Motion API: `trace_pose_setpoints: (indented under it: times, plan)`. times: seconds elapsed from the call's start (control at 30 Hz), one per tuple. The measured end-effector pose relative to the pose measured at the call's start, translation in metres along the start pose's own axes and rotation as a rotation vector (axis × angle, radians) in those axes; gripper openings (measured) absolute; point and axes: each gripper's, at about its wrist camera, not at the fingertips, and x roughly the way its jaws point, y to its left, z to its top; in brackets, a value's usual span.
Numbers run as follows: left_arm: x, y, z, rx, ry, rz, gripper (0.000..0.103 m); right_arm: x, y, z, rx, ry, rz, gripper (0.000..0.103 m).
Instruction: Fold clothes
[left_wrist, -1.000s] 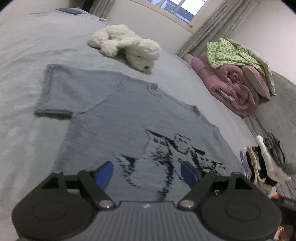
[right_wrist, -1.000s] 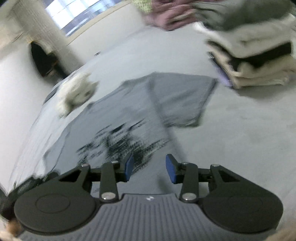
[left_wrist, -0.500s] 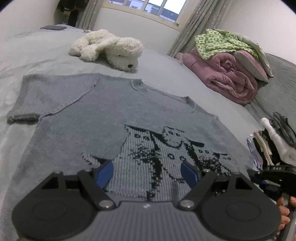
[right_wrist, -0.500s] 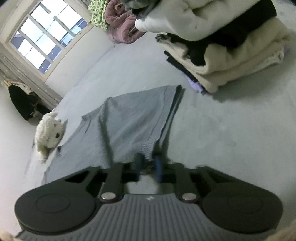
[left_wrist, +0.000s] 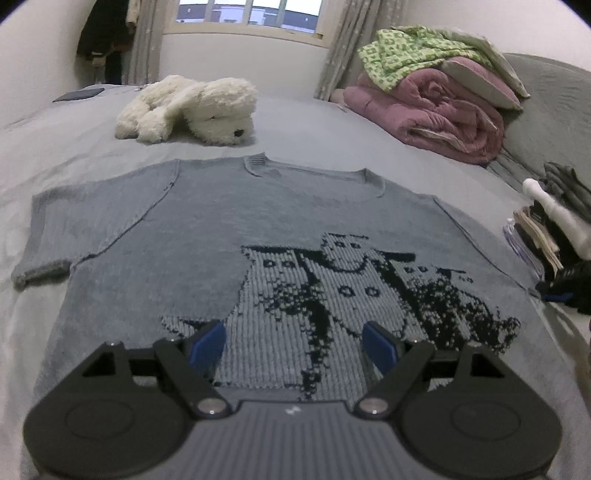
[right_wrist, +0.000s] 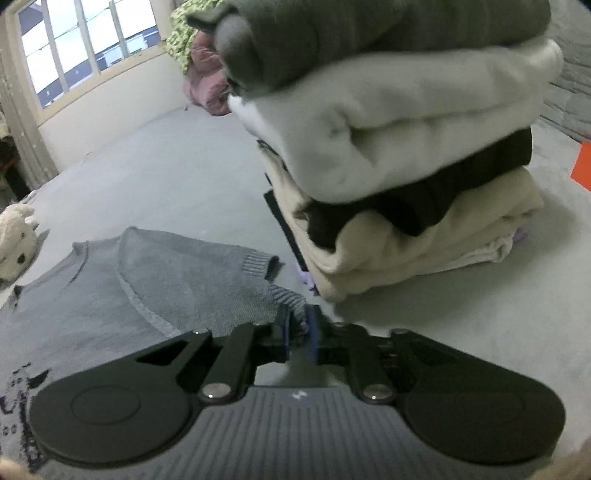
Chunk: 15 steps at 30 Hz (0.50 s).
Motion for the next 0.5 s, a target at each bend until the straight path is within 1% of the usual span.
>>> trace_pose_setpoints:
  times: [0.03,0.07,0.13,0.27,0.4,0.5]
  plan:
    - [-0.001,0.001,0.002,-0.008,0.008,-0.004,0.083,-0.004,-0.001,0.001,0.002,0.005,0.015,0.032]
    - [-0.003,0.004,0.006,-0.019,0.019,-0.007,0.083,-0.009,-0.001,0.002,0.005,0.011,0.032,0.033]
    - [-0.006,0.008,0.013,-0.018,0.031,-0.007,0.083,-0.014,0.008,0.008,-0.04,-0.002,0.057,0.033]
    - [-0.001,0.007,0.032,0.003,0.037,-0.025,0.082,-0.023,0.029,0.02,-0.137,-0.03,0.104,0.033]
    - [0.019,-0.009,0.05,0.041,-0.015,-0.051,0.082,-0.007,0.06,0.03,-0.269,-0.023,0.111,0.033]
    - [0.042,-0.017,0.059,0.043,-0.066,-0.066,0.082,0.014,0.079,0.038,-0.343,-0.005,0.071,0.028]
